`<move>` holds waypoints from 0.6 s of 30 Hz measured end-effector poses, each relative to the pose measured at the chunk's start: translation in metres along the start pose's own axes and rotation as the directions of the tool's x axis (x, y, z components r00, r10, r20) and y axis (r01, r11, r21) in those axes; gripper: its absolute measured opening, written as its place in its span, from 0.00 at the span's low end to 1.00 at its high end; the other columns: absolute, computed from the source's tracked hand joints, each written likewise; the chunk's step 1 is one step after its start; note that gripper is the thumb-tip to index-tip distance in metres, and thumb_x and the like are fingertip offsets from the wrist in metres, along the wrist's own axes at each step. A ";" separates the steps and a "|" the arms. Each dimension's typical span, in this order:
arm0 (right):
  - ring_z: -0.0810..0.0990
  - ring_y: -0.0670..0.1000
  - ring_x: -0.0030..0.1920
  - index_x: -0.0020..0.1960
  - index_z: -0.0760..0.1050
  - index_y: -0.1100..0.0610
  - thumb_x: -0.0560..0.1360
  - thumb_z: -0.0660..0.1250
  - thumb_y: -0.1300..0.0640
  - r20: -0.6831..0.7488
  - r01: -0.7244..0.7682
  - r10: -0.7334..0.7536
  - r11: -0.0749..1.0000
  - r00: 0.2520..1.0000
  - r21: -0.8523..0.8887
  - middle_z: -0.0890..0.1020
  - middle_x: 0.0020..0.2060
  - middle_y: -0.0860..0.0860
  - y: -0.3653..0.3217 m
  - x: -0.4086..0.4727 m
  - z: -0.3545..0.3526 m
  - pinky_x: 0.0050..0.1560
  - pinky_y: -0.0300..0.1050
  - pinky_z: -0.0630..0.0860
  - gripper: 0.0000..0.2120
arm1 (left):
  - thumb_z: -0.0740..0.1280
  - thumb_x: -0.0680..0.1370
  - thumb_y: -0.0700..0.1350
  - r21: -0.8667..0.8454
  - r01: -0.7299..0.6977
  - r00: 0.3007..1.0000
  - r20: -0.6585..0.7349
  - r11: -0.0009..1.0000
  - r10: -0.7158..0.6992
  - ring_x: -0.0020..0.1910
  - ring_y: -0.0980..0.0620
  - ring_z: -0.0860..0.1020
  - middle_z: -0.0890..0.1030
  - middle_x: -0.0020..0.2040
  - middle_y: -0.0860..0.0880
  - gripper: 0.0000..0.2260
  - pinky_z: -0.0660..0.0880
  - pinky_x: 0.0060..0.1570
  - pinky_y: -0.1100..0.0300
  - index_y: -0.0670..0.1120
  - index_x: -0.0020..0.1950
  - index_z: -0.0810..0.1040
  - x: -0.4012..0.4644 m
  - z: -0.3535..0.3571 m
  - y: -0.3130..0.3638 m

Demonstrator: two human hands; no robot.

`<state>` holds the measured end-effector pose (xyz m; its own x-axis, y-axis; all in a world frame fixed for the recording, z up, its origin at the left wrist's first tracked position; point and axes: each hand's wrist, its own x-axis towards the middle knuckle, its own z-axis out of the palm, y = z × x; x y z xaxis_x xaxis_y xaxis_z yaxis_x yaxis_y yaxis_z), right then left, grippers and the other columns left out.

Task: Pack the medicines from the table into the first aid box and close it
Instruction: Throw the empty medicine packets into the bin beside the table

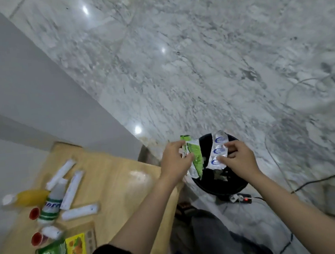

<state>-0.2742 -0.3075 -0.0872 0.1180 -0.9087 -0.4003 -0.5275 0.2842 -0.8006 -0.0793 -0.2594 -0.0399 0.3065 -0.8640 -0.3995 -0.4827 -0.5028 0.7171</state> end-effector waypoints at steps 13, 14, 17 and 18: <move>0.77 0.57 0.58 0.66 0.69 0.60 0.73 0.69 0.55 -0.058 -0.323 0.318 0.941 0.946 -0.104 0.76 0.60 0.59 0.082 0.031 -0.015 0.53 0.46 0.72 0.24 | 0.69 0.67 0.53 0.409 -0.009 0.826 0.518 0.913 -0.224 0.46 0.46 0.78 0.79 0.49 0.46 0.18 0.76 0.49 0.50 0.44 0.50 0.74 0.097 0.094 -0.017; 0.76 0.57 0.59 0.66 0.69 0.60 0.73 0.69 0.54 -0.042 -0.338 0.336 0.934 0.941 -0.112 0.76 0.61 0.59 0.085 0.031 -0.013 0.55 0.46 0.72 0.23 | 0.69 0.70 0.53 0.408 0.000 0.829 0.511 0.913 -0.229 0.45 0.48 0.76 0.77 0.47 0.47 0.15 0.74 0.49 0.53 0.45 0.50 0.74 0.097 0.094 -0.017; 0.75 0.55 0.59 0.65 0.69 0.58 0.75 0.66 0.53 0.041 -0.366 0.373 0.923 0.927 -0.117 0.75 0.62 0.57 0.089 0.030 -0.006 0.54 0.46 0.72 0.21 | 0.66 0.76 0.50 0.413 0.018 0.828 0.504 0.911 -0.245 0.55 0.45 0.75 0.75 0.57 0.44 0.19 0.69 0.49 0.56 0.42 0.64 0.71 0.095 0.089 -0.018; 0.75 0.55 0.58 0.65 0.70 0.58 0.76 0.66 0.53 0.060 -0.362 0.370 0.925 0.927 -0.113 0.75 0.61 0.56 0.089 0.029 -0.003 0.53 0.46 0.73 0.20 | 0.65 0.77 0.51 0.407 0.024 0.840 0.487 0.913 -0.239 0.61 0.44 0.73 0.73 0.64 0.43 0.24 0.69 0.52 0.56 0.41 0.69 0.67 0.093 0.087 -0.018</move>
<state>-0.3203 -0.3099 -0.1682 -0.0356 -0.7193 -0.6938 -0.6257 0.5574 -0.5457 -0.1132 -0.3330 -0.1392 -0.0262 -0.6186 -0.7853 -0.7675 -0.4908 0.4123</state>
